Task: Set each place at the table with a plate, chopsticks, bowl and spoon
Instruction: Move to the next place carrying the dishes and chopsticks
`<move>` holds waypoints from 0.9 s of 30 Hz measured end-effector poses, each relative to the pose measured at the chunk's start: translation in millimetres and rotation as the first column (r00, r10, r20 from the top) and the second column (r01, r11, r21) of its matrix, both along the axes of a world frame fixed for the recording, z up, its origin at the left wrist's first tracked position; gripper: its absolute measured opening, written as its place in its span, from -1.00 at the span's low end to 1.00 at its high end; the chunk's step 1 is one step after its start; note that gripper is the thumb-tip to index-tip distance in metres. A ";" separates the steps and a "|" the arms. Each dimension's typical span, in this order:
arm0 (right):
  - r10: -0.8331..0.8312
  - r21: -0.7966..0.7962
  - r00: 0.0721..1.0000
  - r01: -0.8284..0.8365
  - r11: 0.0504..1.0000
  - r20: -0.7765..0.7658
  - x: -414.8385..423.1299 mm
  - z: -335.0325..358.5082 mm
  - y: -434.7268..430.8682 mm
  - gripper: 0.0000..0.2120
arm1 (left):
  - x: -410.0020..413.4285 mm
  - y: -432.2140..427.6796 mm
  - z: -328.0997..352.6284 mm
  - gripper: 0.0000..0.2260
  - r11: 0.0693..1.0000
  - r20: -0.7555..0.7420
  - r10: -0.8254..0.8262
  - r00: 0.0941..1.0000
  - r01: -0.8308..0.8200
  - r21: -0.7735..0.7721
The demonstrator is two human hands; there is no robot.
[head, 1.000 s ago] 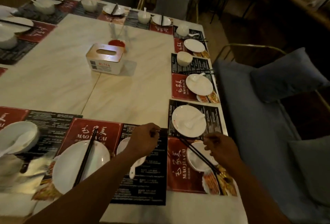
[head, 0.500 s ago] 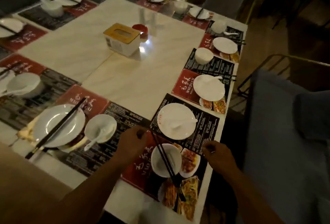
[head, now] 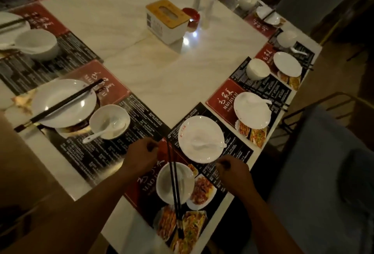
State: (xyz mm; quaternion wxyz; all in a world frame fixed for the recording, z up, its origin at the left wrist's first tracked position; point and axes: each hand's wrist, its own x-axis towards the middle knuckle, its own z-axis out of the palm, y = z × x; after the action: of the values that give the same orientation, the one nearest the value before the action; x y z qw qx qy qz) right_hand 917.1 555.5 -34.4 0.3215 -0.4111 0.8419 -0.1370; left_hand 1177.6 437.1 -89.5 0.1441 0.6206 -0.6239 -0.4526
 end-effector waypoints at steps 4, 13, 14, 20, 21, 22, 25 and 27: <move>0.146 -0.077 0.989 -0.147 0.986 -0.021 -22.1 -5.1 -35.6 -0.92 | -0.3 3.7 0.0 -0.85 0.997 0.003 0.075 0.997 -0.075 0.016; 0.529 -0.246 0.849 -0.518 0.819 -0.025 -29.5 -25.9 -115.2 -0.91 | -5.3 51.4 19.6 -0.87 0.916 0.106 0.401 0.910 -0.401 -0.023; 0.558 -0.253 0.830 -0.544 0.800 -0.019 -29.0 -22.9 -116.2 -0.90 | -7.6 60.8 22.4 -0.87 0.900 0.096 0.435 0.895 -0.434 -0.030; 0.710 -0.189 0.704 -0.694 0.694 0.022 -17.2 -11.5 -101.8 -0.90 | -14.9 116.0 36.0 -0.89 0.793 0.009 0.608 0.794 -0.608 0.037; 0.719 -0.177 0.694 -0.704 0.687 0.031 -14.5 -12.3 -97.5 -0.90 | -15.4 123.9 37.4 -0.90 0.779 -0.006 0.626 0.780 -0.625 0.051; 0.726 -0.169 0.686 -0.712 0.682 0.041 -12.0 -13.0 -92.3 -0.91 | -16.4 130.8 38.4 -0.88 0.768 -0.032 0.639 0.768 -0.636 0.076; 0.737 -0.157 0.674 -0.722 0.674 0.063 -5.4 -13.5 -72.3 -0.91 | -16.9 145.7 37.6 -0.84 0.735 -0.093 0.676 0.731 -0.658 0.166; 0.719 -0.152 0.690 -0.704 0.694 0.086 -1.1 -12.3 -53.7 -0.91 | -17.2 150.5 37.6 -0.80 0.736 -0.113 0.674 0.730 -0.649 0.194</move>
State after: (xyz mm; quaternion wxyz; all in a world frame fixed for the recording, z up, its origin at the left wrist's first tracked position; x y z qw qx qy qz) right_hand 916.0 501.8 -46.7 0.3848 -0.7111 0.5837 -0.0746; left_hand 1160.4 587.6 -52.0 0.3062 0.7683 -0.3126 -0.4671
